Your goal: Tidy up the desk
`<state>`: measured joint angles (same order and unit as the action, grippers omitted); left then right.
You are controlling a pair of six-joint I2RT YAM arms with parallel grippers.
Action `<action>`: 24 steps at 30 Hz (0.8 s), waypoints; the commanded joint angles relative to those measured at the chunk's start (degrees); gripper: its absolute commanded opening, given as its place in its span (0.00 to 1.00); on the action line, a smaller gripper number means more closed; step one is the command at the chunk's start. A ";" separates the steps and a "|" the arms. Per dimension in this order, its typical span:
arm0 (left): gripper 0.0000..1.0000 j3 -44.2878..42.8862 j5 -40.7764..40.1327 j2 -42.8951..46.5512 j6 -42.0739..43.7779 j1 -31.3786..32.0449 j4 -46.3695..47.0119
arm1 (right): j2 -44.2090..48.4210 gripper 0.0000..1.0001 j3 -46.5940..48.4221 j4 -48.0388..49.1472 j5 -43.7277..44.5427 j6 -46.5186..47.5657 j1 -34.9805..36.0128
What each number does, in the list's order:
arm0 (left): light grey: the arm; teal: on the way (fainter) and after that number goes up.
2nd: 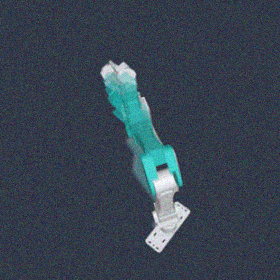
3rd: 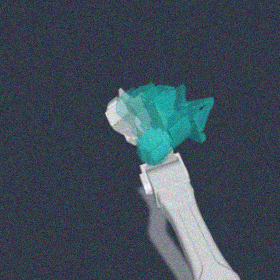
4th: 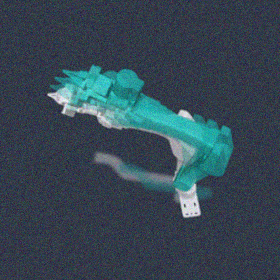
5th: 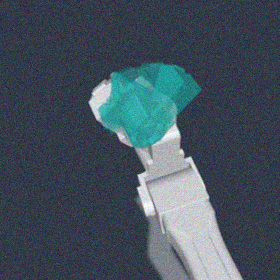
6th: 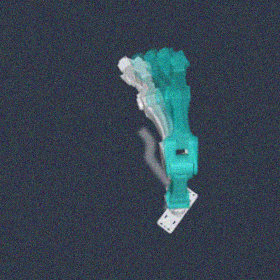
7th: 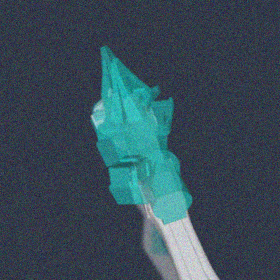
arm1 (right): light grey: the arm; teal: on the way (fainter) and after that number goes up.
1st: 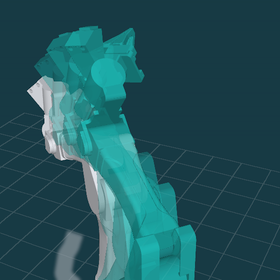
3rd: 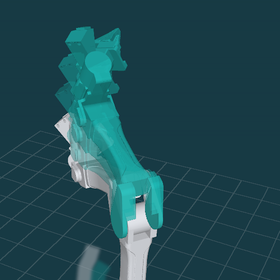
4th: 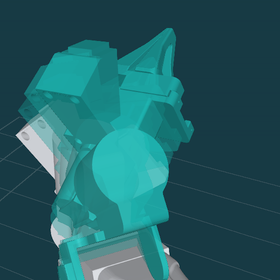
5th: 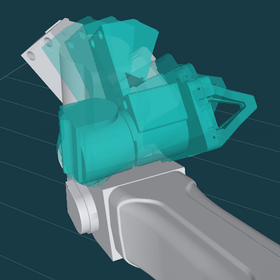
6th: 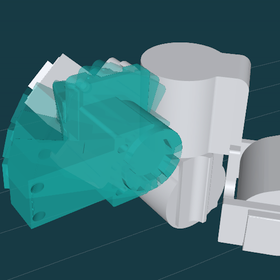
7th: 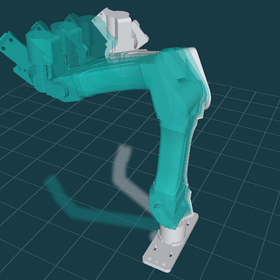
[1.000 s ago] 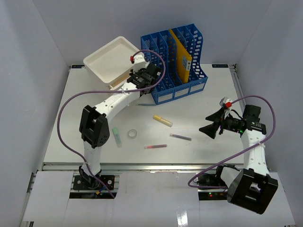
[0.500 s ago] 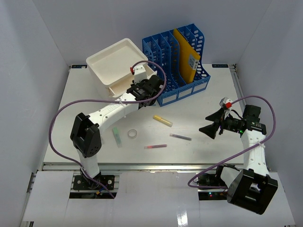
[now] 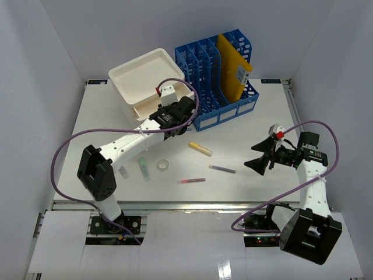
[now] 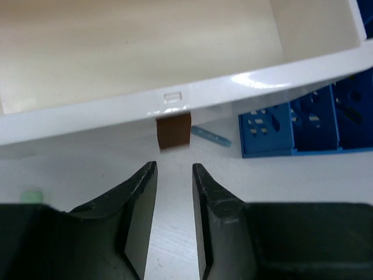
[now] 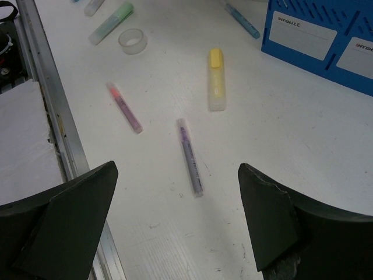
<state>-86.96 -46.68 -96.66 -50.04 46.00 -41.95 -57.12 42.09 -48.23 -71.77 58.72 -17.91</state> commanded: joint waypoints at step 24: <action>0.98 38.91 42.10 57.91 11.98 1.08 11.17 | -13.35 0.90 3.13 21.44 40.40 -9.32 42.07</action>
<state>-56.81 -11.21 -49.37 -36.39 47.03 -30.09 -67.70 42.39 -25.66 -35.75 44.45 22.78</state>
